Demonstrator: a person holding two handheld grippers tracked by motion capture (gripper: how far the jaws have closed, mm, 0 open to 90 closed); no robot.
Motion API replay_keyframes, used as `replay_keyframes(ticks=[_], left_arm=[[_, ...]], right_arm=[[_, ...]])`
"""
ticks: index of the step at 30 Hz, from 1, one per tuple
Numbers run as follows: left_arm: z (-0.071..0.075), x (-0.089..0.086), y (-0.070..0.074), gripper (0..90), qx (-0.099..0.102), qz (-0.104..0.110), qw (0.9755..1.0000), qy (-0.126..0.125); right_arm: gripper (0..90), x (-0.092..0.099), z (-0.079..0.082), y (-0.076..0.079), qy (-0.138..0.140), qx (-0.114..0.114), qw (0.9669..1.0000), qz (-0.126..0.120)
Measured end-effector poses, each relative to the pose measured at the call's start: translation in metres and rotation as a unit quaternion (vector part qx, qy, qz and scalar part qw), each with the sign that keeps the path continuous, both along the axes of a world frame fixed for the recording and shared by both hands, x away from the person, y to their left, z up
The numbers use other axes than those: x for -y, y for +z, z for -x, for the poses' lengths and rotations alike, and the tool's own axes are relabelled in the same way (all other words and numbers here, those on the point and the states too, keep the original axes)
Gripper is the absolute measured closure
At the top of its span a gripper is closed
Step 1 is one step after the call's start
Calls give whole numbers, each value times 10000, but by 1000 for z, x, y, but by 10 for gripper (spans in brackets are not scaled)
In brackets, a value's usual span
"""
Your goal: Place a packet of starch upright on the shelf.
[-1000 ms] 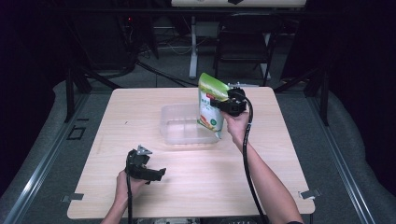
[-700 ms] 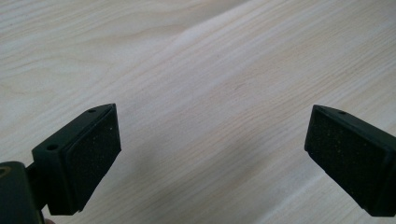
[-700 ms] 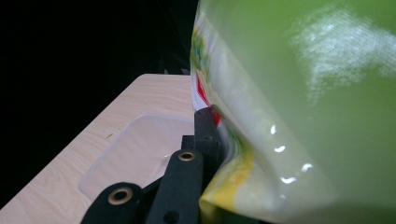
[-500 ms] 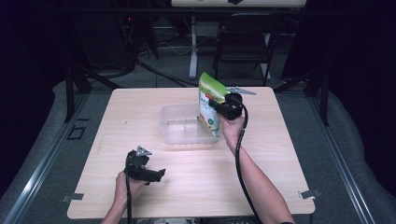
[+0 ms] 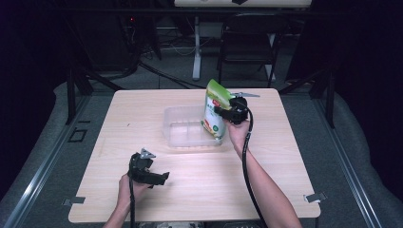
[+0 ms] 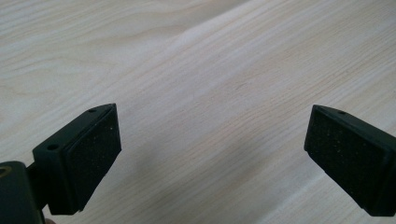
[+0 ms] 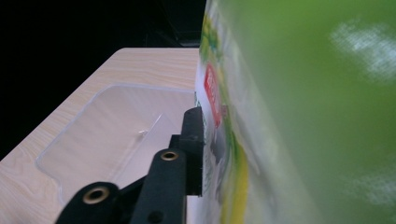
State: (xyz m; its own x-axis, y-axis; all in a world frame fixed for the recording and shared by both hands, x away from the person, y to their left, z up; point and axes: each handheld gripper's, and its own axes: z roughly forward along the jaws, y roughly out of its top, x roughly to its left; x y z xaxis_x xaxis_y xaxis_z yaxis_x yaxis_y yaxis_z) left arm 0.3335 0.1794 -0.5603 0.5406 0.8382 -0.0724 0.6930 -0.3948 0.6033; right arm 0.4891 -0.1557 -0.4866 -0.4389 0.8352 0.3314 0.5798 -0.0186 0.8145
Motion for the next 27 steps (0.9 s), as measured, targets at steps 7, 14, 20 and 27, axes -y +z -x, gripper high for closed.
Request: replay_keyframes(ticks=[7, 14, 20, 27], left_arm=[[0, 0, -1, 38, 5, -13, 10000, -34], [0, -1, -1, 37, -8, -21, 10000, -50], [0, 0, -1, 37, 1, -20, 10000, -51], [0, 0, -1, 37, -19, -27, 10000, -91]], right_arm=[[514, 11, 3, 6, 122, -122, 9998, -25], [253, 17, 10, 18, 426, -316, 9985, 106], [154, 27, 21, 32, 684, -346, 9969, 171], [25, 38, 45, 53, 1147, -399, 9912, 532]])
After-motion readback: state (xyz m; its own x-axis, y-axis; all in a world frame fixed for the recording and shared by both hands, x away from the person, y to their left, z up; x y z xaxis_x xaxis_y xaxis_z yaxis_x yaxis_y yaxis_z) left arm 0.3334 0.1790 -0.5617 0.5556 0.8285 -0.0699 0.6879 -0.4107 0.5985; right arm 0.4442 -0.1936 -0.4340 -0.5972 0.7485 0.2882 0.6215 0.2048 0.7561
